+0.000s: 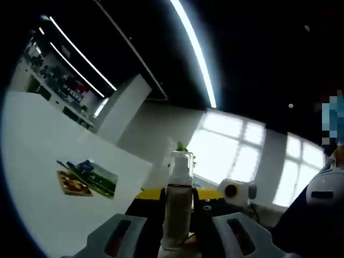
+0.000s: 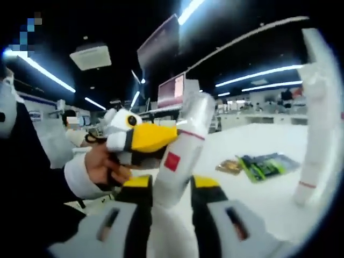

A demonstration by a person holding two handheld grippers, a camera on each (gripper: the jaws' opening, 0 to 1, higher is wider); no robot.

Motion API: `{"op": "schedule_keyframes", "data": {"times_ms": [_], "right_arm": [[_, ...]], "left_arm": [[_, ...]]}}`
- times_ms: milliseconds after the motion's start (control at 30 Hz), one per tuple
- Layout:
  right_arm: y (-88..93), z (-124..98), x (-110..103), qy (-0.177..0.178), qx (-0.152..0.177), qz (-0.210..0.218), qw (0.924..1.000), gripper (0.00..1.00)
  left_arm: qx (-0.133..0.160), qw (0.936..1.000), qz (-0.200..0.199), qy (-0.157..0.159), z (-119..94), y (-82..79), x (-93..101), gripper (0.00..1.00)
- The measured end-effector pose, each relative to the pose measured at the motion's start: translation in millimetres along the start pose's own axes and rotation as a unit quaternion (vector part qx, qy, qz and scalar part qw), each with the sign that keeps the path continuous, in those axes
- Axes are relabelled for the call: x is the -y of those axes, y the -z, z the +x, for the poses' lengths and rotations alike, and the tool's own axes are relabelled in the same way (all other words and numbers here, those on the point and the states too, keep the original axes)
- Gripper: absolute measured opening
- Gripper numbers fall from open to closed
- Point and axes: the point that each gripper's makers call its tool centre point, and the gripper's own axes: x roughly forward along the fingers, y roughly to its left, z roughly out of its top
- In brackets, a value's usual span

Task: Arrange the skincare products in the storage area until every visible bottle or jar stands upright without overlapping.

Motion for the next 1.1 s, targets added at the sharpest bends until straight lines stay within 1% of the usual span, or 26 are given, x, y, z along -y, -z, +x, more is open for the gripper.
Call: {"op": "schedule_keyframes", "data": {"times_ms": [100,167,233,300,467,500,567,667,733,900,1033,1100], "right_arm": [[1.5,-1.8,1.3,0.015,-0.008,-0.018,0.9997,0.25],[3.6,-3.1,3.7,0.029,-0.019,-0.036,0.9988,0.24],[5.8,-2.8,3.6,0.034,-0.029,-0.047,0.9979,0.24],[5.8,-2.7,2.3,0.035,-0.029,-0.055,0.9974,0.24],[9.6,-2.9,4.2,0.043,-0.041,-0.077,0.9953,0.23],[10.0,-3.3,4.6,0.044,-0.042,-0.077,0.9952,0.23],[11.0,-4.0,5.5,0.047,-0.044,-0.078,0.9949,0.23],[12.1,-5.4,7.6,0.060,-0.049,-0.100,0.9920,0.23],[13.2,-6.6,9.9,0.069,-0.054,-0.114,0.9895,0.23],[15.6,-11.1,13.7,0.093,-0.063,-0.129,0.9853,0.23],[17.0,-17.3,18.5,0.108,-0.063,-0.123,0.9845,0.23],[15.5,-20.9,20.1,0.115,-0.057,-0.120,0.9845,0.24]], "left_arm": [[-0.008,0.9998,0.016,-0.010,1.8,2.9,1.4,0.20],[-0.018,0.9988,0.036,-0.026,2.4,5.8,-1.0,0.21],[-0.030,0.9976,0.050,-0.038,3.3,9.1,-2.4,0.22],[-0.031,0.9971,0.054,-0.043,4.0,9.5,-1.5,0.22],[-0.029,0.9973,0.051,-0.045,4.0,8.9,-0.9,0.22],[-0.029,0.9973,0.050,-0.045,1.5,5.2,-5.9,0.22],[-0.030,0.9973,0.049,-0.046,0.9,4.0,-7.8,0.23],[-0.032,0.9972,0.049,-0.046,2.8,4.8,-7.1,0.23],[-0.035,0.9971,0.050,-0.046,1.8,1.5,-12.5,0.23],[-0.043,0.9966,0.054,-0.045,10.9,7.4,-8.5,0.23],[-0.054,0.9959,0.059,-0.041,19.7,13.7,-2.4,0.23],[-0.055,0.9959,0.061,-0.039,23.3,13.2,-1.4,0.23]]}}
